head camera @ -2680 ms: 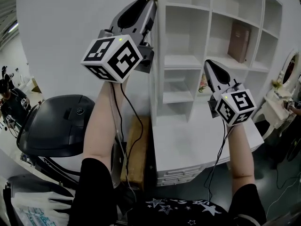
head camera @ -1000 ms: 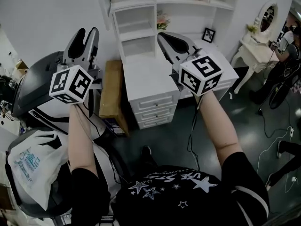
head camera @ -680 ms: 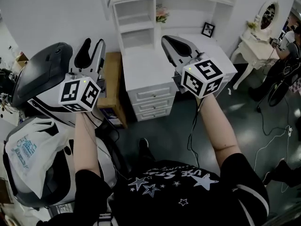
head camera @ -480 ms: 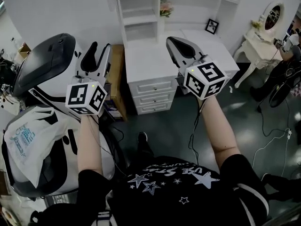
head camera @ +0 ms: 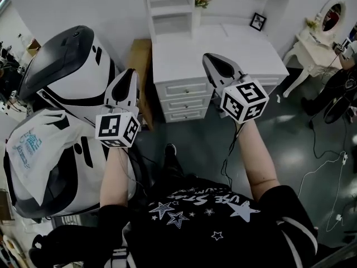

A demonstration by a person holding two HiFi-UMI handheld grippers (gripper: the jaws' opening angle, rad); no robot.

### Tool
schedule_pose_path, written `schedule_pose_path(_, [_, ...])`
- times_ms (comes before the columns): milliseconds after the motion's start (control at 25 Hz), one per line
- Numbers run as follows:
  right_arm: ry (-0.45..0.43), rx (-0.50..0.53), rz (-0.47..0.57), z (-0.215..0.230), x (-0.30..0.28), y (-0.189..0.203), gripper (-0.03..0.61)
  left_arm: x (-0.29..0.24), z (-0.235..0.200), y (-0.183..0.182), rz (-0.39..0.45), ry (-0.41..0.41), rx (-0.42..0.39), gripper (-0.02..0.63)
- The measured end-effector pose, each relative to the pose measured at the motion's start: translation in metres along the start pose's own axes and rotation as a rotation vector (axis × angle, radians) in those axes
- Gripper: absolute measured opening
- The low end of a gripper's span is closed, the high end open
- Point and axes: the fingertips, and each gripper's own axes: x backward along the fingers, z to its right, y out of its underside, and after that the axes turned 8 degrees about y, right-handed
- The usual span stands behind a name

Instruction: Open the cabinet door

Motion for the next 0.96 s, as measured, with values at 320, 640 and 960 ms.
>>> schedule_pose_path(320, [0.017, -0.025, -0.055, -0.004, 0.019, 0.039, 0.005, 0.023, 0.009, 0.039, -0.041, -0.03, 0.107, 0.008])
schedule_pose_path(640, [0.066, -0.039, -0.09, 0.008, 0.032, 0.061, 0.005, 0.023, 0.028, 0.065, -0.098, 0.017, 0.118, 0.008])
schedule_pose_path(960, [0.078, -0.055, -0.11, 0.02, 0.029, 0.071, 0.005, 0.009, 0.04, 0.075, -0.116, 0.051, 0.124, 0.008])
